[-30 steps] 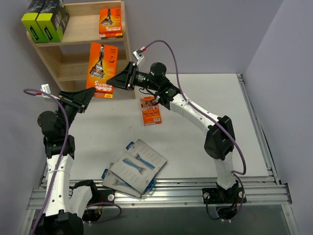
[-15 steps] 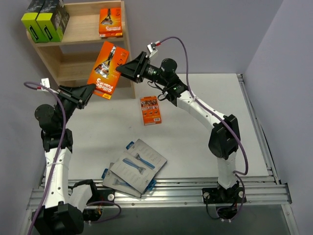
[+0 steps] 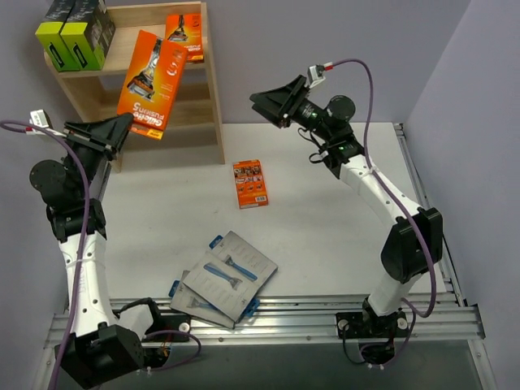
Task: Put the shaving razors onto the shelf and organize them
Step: Place the shaving razor onto shelf
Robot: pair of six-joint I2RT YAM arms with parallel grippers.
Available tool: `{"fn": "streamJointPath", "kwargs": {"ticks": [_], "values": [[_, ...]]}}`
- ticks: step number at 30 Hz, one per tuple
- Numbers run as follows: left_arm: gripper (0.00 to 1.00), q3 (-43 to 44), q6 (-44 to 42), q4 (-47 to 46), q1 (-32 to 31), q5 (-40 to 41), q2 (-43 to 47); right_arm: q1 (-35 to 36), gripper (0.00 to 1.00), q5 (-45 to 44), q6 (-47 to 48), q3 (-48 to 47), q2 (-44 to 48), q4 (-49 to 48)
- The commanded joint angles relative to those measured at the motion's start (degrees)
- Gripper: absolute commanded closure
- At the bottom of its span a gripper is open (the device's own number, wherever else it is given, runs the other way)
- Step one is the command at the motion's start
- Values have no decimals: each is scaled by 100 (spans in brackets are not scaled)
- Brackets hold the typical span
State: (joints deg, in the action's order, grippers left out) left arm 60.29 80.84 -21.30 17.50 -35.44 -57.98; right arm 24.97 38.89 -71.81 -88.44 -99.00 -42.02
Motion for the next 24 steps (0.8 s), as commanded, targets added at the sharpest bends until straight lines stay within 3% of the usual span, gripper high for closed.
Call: {"fn": "streamJointPath", "kwargs": {"ticks": [1,6,13,24], "values": [[98,632,239,-454,289,124,-170,-264,43,355,-17,301,565,-553],[98,1116,301,-252,588,563,-574,-660,42,619,-35,644,768,-606],[98,1792,-383,485,536,1373,-1101,-1143,41,979,-254,1162,926,-1009],[98,2496,-815,996,-52,2164,-1892,-1688,41,1252,-457,1830,1085,-1476]]}}
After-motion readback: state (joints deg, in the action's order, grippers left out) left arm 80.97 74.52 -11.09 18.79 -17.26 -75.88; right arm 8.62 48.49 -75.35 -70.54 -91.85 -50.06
